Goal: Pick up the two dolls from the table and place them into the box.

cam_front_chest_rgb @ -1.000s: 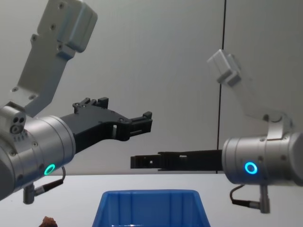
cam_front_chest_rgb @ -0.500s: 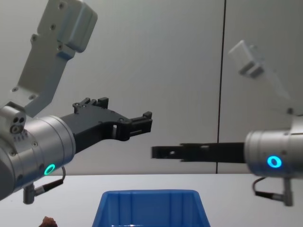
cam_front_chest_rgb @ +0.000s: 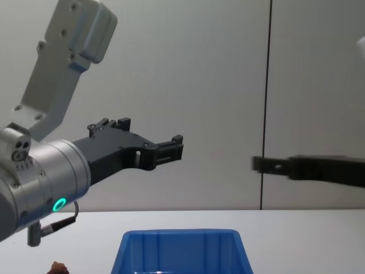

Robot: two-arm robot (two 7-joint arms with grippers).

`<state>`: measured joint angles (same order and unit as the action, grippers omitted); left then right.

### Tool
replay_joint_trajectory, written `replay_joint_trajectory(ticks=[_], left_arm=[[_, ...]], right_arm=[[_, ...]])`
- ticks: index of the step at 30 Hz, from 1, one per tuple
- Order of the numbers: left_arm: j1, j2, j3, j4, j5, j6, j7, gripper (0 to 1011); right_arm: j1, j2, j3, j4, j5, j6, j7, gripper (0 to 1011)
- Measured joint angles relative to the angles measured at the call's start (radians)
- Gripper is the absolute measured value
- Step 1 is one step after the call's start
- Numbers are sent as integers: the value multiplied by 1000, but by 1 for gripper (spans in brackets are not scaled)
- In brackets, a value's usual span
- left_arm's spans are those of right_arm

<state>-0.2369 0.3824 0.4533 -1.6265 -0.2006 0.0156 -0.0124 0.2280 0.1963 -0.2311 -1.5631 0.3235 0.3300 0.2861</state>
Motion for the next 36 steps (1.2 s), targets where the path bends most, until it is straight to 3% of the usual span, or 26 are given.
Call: replay_joint_trajectory(ticks=[9, 18, 30, 36], left_arm=[[12, 20, -12, -26, -29, 47, -15, 1003], [64, 73, -33, -96, -98, 145, -3, 1003], [156, 152, -61, -194, -218, 282, 67, 1003], [210, 191, -78, -240, -297, 364, 135, 1003]], right_arm=[[-88, 75, 57, -80, 17, -105, -92, 1001], [-178, 148, 124, -141, 31, -222, -183, 1001], [-243, 199, 174, -182, 42, -305, -246, 1001], [-261, 212, 187, -193, 45, -328, -263, 1001]])
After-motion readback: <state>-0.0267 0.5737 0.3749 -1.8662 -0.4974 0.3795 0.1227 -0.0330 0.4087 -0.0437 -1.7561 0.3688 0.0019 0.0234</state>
